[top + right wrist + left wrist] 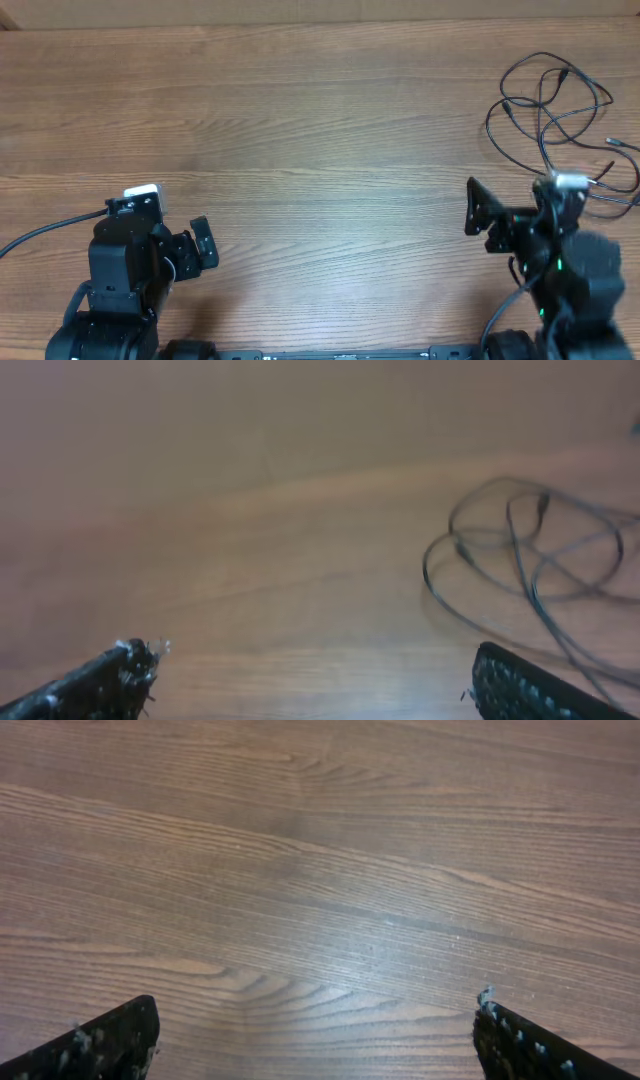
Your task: Untangle cables
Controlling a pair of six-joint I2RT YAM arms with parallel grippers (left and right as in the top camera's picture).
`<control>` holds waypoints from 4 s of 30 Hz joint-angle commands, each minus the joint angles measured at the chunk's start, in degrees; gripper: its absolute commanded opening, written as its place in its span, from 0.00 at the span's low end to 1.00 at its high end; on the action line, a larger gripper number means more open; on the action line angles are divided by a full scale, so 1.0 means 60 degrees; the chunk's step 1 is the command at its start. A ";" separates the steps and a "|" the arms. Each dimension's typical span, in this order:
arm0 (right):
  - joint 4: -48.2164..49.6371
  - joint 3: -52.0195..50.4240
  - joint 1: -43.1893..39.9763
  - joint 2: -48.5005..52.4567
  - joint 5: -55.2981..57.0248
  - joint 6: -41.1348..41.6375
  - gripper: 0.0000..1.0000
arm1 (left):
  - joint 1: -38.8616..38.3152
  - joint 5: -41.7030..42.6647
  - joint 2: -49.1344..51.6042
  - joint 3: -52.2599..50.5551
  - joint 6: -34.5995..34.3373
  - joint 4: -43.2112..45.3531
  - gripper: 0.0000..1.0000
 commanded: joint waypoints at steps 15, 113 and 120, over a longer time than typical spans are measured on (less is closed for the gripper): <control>0.5482 -0.5235 -0.0015 -0.4288 -0.0080 -0.0025 1.00 | 0.0011 -0.0120 0.0025 -0.0025 0.0142 0.0029 1.00; 0.5053 -0.6623 -0.0561 -0.4284 -0.1089 -0.1781 1.00 | 0.0080 0.1326 -0.6623 -0.9748 0.1621 1.1715 1.00; 0.5053 -0.6623 -0.0561 -0.4284 -0.1089 -0.1781 1.00 | 0.0080 0.1774 -0.6626 -0.9752 0.2506 1.0295 1.00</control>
